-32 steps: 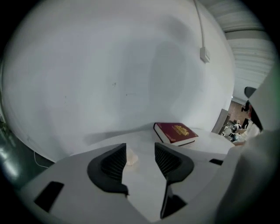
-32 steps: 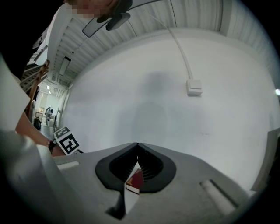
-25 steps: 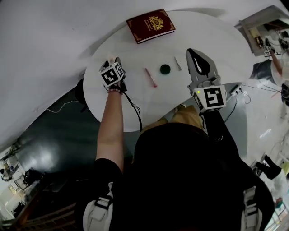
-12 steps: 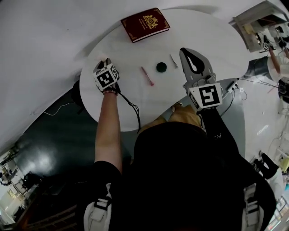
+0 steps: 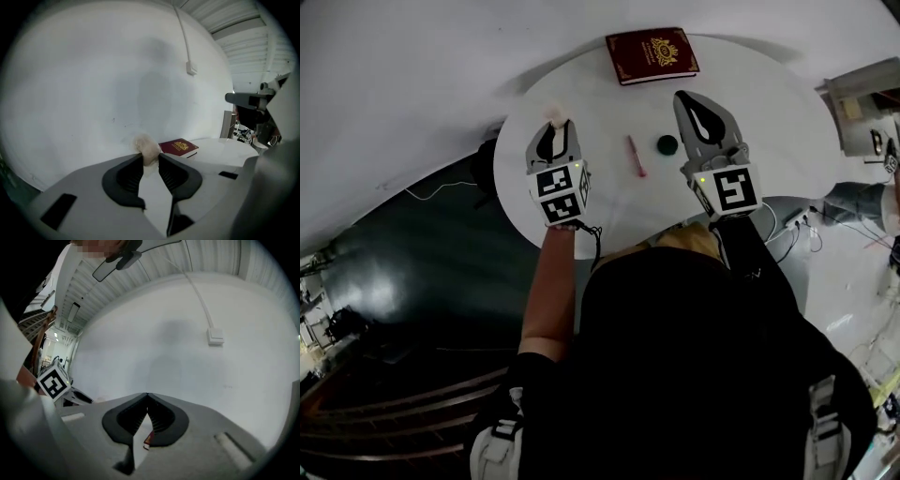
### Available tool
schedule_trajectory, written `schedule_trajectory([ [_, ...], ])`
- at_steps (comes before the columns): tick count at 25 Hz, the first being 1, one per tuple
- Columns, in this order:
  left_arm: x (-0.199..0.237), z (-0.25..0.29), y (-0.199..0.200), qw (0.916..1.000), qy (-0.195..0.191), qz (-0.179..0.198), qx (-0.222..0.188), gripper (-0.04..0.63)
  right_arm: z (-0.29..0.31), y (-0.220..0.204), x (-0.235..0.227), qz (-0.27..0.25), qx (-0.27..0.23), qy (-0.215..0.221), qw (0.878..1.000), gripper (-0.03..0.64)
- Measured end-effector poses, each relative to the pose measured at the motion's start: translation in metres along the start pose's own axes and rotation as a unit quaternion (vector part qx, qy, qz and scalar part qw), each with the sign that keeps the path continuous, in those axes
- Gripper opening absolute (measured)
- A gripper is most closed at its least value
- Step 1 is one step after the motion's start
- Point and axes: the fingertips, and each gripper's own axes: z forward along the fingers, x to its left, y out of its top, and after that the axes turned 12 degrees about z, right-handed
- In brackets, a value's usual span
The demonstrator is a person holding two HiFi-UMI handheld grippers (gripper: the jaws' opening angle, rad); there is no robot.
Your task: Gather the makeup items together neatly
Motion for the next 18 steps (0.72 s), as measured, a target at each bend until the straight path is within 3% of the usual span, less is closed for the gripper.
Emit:
schedule_trajectory([
  [6, -0.016, -0.046, 0.035, 0.9977, 0.009, 0.025, -0.062, 0.1, 0.016, 0.017, 0.017, 0.013, -0.024, 0.033, 0.999, 0.005],
  [13, -0.017, -0.043, 0.052, 0.9966, 0.007, 0.035, -0.074, 0.1, 0.008, 0.006, -0.011, 0.013, -0.019, 0.006, 1.0, 0.005],
  [18, -0.052, -0.045, 0.062, 0.9967, 0.003, 0.042, -0.069, 0.101, -0.008, 0.001, -0.046, 0.004, -0.007, 0.009, 1.0, 0.005],
])
